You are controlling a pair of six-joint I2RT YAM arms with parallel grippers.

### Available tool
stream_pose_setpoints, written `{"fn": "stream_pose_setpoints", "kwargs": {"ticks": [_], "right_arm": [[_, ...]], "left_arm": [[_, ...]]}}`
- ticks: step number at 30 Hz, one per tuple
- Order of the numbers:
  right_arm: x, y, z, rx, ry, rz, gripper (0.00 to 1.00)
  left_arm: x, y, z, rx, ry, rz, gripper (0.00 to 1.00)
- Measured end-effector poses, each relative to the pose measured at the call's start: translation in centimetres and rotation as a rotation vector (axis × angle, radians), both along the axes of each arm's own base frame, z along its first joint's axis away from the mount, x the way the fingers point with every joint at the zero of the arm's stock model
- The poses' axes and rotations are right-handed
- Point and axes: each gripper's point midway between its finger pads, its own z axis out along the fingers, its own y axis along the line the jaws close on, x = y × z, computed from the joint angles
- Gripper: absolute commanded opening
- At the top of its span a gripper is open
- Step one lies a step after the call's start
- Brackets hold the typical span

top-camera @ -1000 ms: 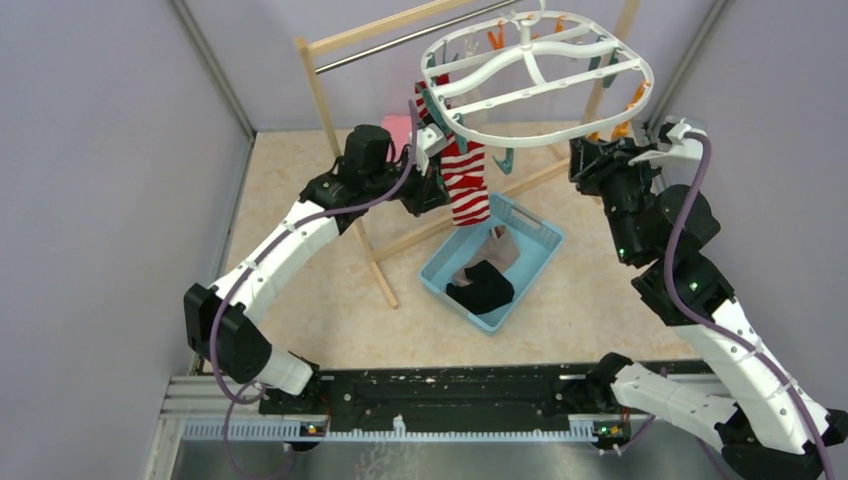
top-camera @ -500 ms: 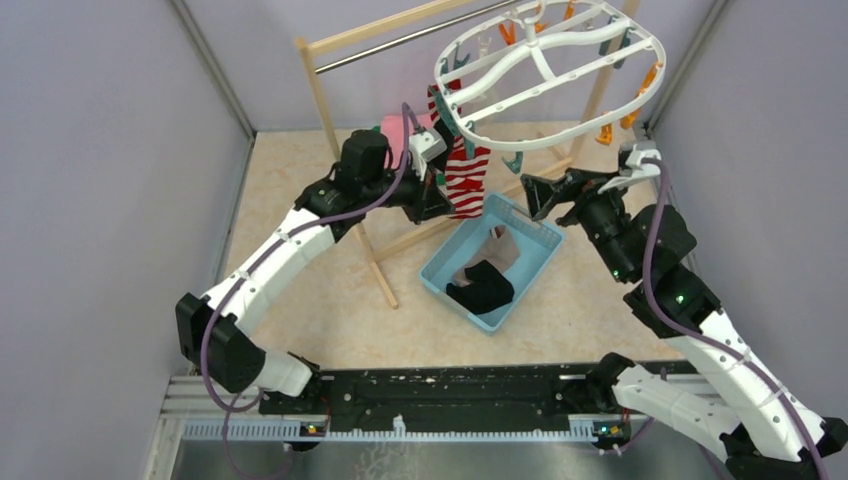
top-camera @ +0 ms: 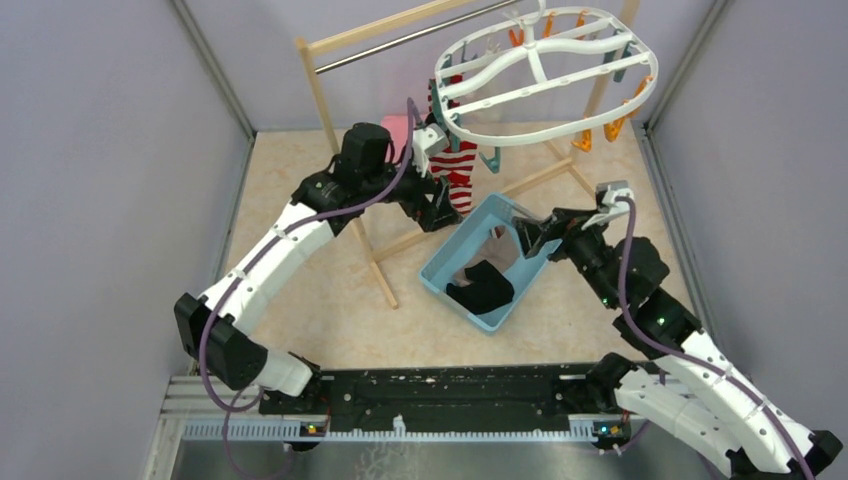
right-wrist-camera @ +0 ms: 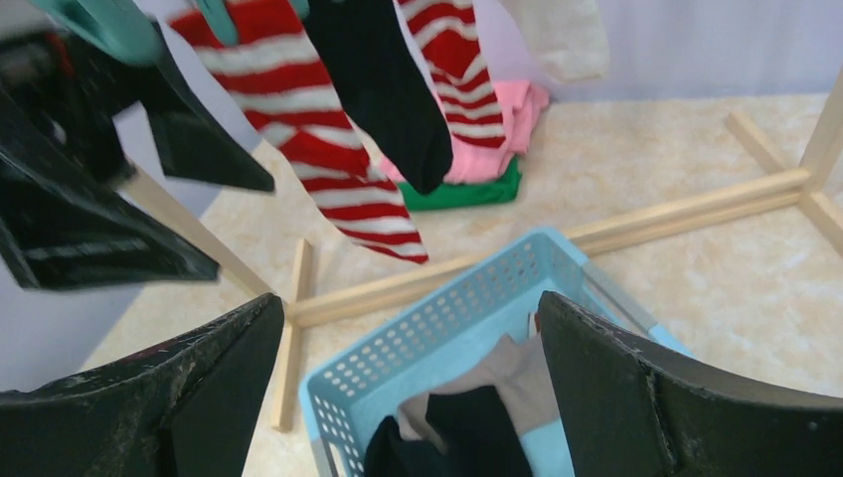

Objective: Remove the socks clipped to the hanger

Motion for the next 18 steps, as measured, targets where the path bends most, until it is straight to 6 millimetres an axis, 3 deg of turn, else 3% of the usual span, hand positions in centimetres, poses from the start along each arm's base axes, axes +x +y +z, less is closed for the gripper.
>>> {"fn": "stream_pose_setpoints", "kwargs": {"ticks": [5,13,18], "right_arm": [[1.0,1.9,-4.2,-0.055,0.049,0.05,0.99],[3.3,6.5,-8.9,-0.13,0.004,0.197,0.99],[5.6,9.2,-10.2,-0.134,-0.051,0.256,0.98]], "left_arm": [[0.2,1.2,0.7,0.041,-0.002,-0.009,0.99],[0.5,5.1,-0.8,0.115,0.085,0.037,0.99],[-0.6,5.8,-0.2,0.123,0.092,0.002,0.99]]}}
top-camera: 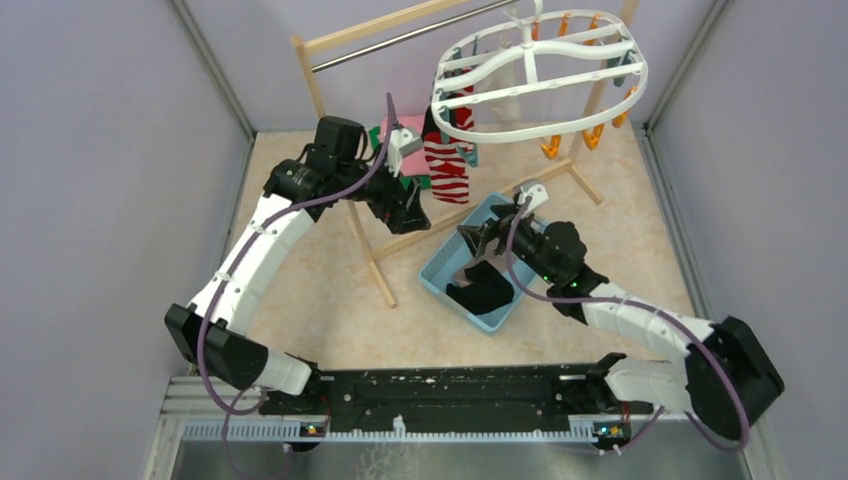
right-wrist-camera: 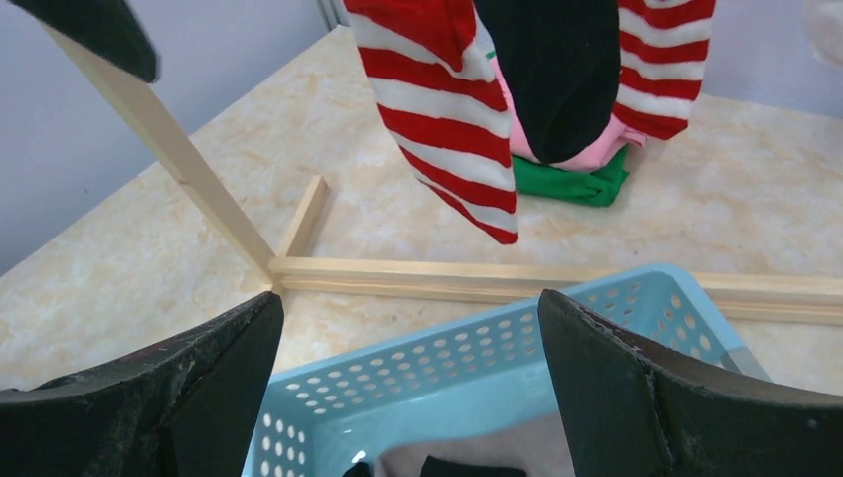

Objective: Remove the socks clipped to the hanger

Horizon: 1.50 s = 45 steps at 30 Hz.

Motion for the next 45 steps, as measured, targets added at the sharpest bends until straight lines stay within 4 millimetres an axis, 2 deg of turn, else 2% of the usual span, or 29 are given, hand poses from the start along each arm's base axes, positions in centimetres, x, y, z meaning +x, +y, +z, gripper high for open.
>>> {"fn": "stream_pose_setpoints", "kwargs": {"ticks": [4,7,10,15,18,22,23,27,32,39,41,45], "right_arm": [[3.0,1.1,-1.4,-0.005,-0.007,0.008,0.95],[5.8,1.7,-1.4,0.001,-0.019,-0.003,0.91],[8.1,2.7,-0.2,0.028,-0.062,0.006,0.87],[9.5,5.1,2.1,0.096,-0.139,0.087,0.8],[9.6,6.6,2.9,0.153,-0.169,0.149,0.67],[10.1,8.3,3.2,0.222,-0.177,0.208,0.25],[10.1,8.7,3.2,0.237,-0.176,0.222,0.17],[9.1,9.6,3.6,0.277,-0.182,0.277,0.05],[5.6,9.3,4.4,0.287,-0.191,0.314,0.0],[1.0,5.3,7.1,0.314,-0.185,0.269,0.0],[-0.2,4.1,7.2,0.327,-0.163,0.251,0.0],[-2.7,1.7,6.1,0.341,-0.098,0.209,0.0]], "left_arm": [[-1.0,0.4,0.1,-0.001,-0.002,-0.009,0.99],[-1.8,0.8,0.2,-0.005,-0.007,-0.009,0.99],[-2.4,0.9,0.5,-0.012,-0.013,-0.014,0.99],[-2.7,0.9,0.1,-0.013,0.001,-0.018,0.99],[-2.7,0.9,0.0,-0.013,0.005,-0.017,0.99],[-2.7,0.9,0.1,-0.015,0.011,-0.012,0.99],[-2.7,0.9,0.1,-0.016,0.013,-0.011,0.99],[-2.5,0.9,0.1,-0.015,0.015,0.003,0.99],[-1.8,1.1,0.4,-0.018,0.001,0.048,0.99],[-1.3,0.9,0.8,-0.035,-0.009,0.066,0.99],[-1.3,0.8,1.0,-0.043,-0.011,0.063,0.99],[-1.3,0.2,1.6,-0.069,0.004,0.047,0.99]]}}
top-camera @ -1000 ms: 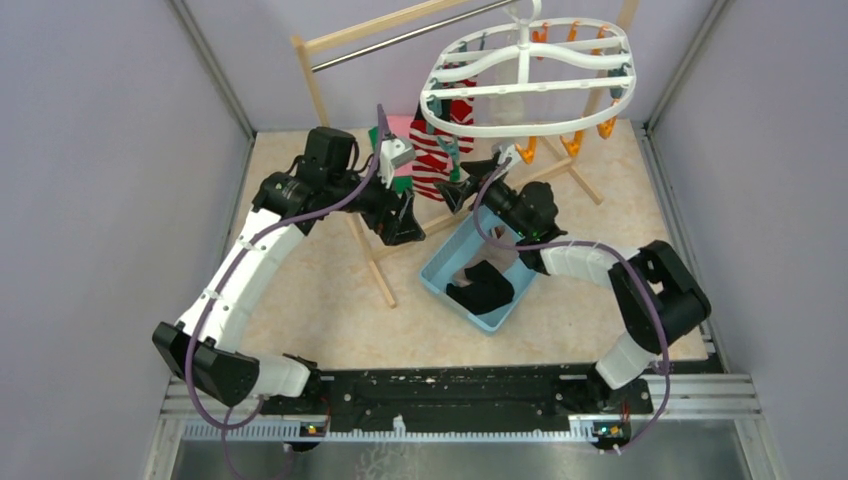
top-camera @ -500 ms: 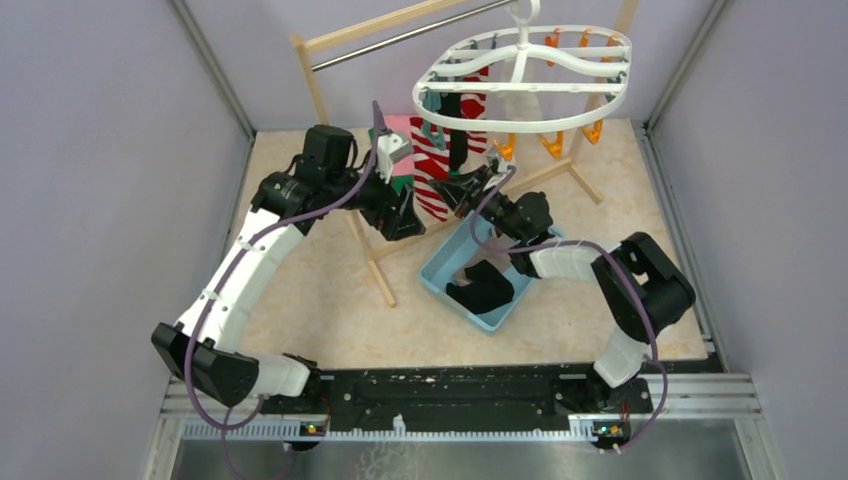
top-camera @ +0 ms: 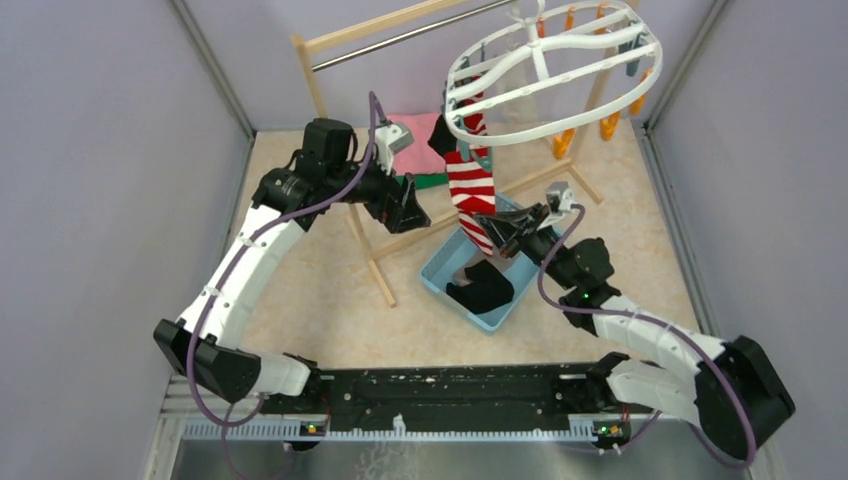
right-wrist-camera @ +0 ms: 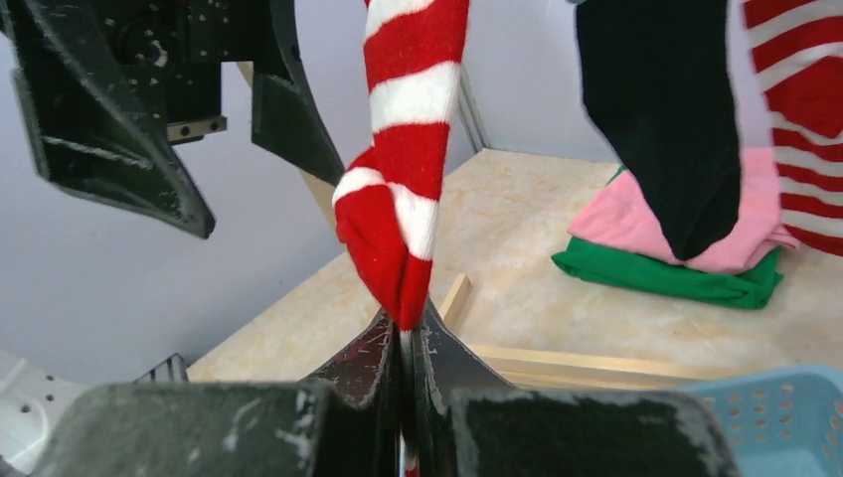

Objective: Remove the socks clipped to the hanger

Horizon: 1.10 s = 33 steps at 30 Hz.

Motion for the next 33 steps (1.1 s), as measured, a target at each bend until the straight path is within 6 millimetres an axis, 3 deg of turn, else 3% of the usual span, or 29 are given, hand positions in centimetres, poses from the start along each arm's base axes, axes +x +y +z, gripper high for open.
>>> {"fn": "stream_pose_setpoints", "kwargs": {"ticks": [10,17,23,27,33], "right_arm": [[-3.4,-4.2,0.6,0.023,0.056,-0.082,0.0],[-3.5,-4.0,-0.8,0.014,0.129,-0.069,0.0],[-4.0,-3.9,-0.6,0.044,0.158,-0.042,0.0],[-4.4,-3.9,-0.1,0.066,0.162,-0.026,0.0],[-5.2,-3.3,0.6,0.112,0.185,0.034,0.0]], "left_arm": [[-0.3,-2.0,3.1,-0.126,0.015,-0.077,0.99],[-0.7,-4.2,6.9,-0.282,-0.015,-0.147,0.99],[-1.1,-7.2,8.4,-0.342,0.003,-0.236,0.99],[-0.9,-9.6,8.1,-0.351,0.009,-0.28,0.99],[-1.6,-10.3,5.4,-0.318,0.045,-0.289,0.97]]}}
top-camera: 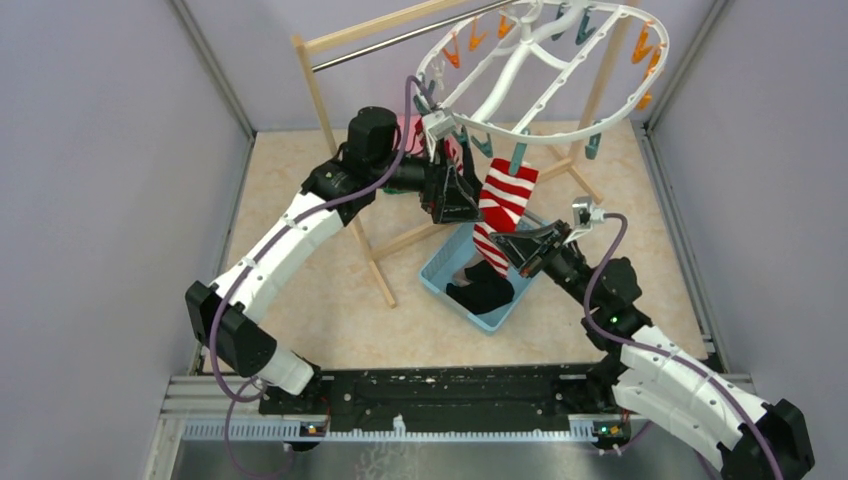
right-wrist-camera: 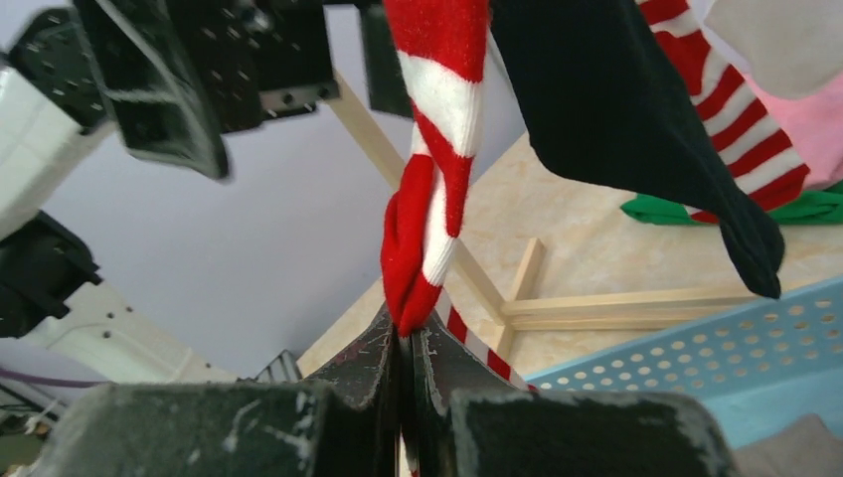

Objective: Remove the socks clipped to the hanger

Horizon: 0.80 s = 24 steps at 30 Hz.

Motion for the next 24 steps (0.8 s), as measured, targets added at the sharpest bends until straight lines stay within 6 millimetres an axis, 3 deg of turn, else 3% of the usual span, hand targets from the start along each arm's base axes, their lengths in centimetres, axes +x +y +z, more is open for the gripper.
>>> {"fn": "stream_pose_setpoints", "kwargs": {"ticks": [7,10,15,19,24], "right_arm": [[-1.1,0.5,1.7,0.086,0.001,0.073,0.0],[-1.3,0.7,1.8,0.096,0.009,0.087,0.0],[-1.5,0.9,1.9,0.105,0.018,0.108,0.0],[-1.5,0.9,2.1,0.119,0.024,0.114,0.0],[-1.6,1.0,2.4,0.129,0.037,0.123,0.0]], "left_arm": [[-1.0,0.1,-4.0,0.063,0.083,-0.018,0.88],[-1.5,0.0,-4.2,0.066,0.083,-0.035,0.84],[-2.3,0.5,-4.7,0.079,0.083,-0.054,0.67],[-2.7,0.3,-5.0,0.087,0.071,-0.069,0.62],[-3.6,-0.1,-5.5,0.094,0.093,-0.09,0.32]]}}
